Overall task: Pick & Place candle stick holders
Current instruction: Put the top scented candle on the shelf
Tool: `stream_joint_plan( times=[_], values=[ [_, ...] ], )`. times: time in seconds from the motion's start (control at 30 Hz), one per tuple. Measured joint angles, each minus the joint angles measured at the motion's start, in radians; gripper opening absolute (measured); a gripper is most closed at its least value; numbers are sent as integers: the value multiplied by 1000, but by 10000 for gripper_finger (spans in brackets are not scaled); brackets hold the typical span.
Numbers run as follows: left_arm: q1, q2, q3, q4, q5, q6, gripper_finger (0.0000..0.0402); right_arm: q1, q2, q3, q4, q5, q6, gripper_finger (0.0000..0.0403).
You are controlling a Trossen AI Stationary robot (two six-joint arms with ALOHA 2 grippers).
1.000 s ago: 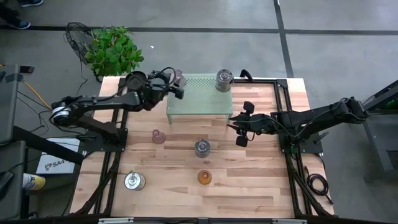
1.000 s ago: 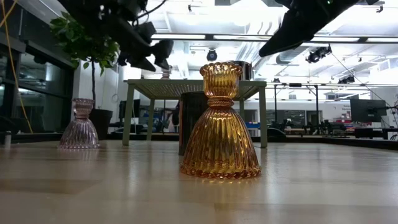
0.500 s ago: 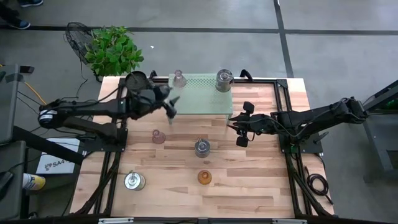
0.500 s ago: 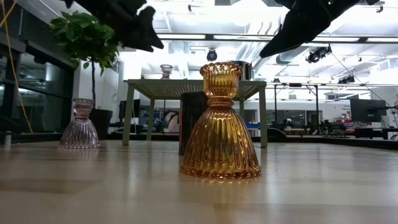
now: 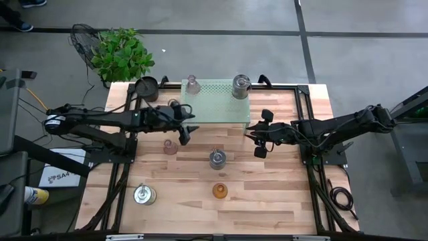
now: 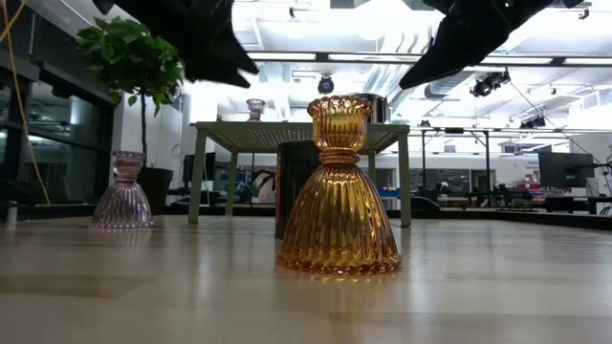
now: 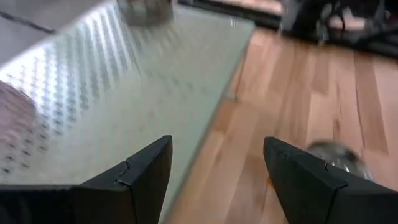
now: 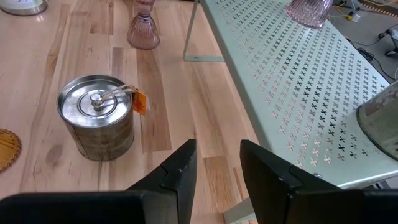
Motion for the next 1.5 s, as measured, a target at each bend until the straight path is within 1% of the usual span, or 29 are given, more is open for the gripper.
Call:
stream_joint_plan(
  times=[0.07,0.13,0.27,0.37,0.53,0.73,0.97,1.07,1.17,1.27,1.47,1.5],
  values=[
    [0,28,0,17,20,9,248,0,0,0,0,0,0,119],
    [0,51,0,13,63,19,248,0,0,0,-2,-9,0,119],
    [-9,96,0,18,174,93,248,0,0,0,-2,-50,-5,119],
    [-37,118,0,31,218,153,248,0,0,0,-2,-78,-19,119],
    [-101,143,0,64,221,260,248,0,0,0,-2,-80,-19,119],
    [-157,151,0,72,220,338,248,0,0,0,-3,-80,-19,119],
    [-218,155,0,83,219,542,248,0,0,0,-4,-84,-19,119],
    [-229,194,0,138,212,615,248,0,0,0,-3,-98,-23,119],
    [-234,252,12,193,208,724,248,0,0,0,-3,-108,-43,119],
    [-234,307,46,167,217,777,248,0,0,0,-3,-124,-45,119],
    [-234,420,117,179,231,884,248,0,0,1,-13,-124,-45,119],
    [-234,431,121,156,233,898,248,0,0,1,-13,-124,-45,119]
  ],
)
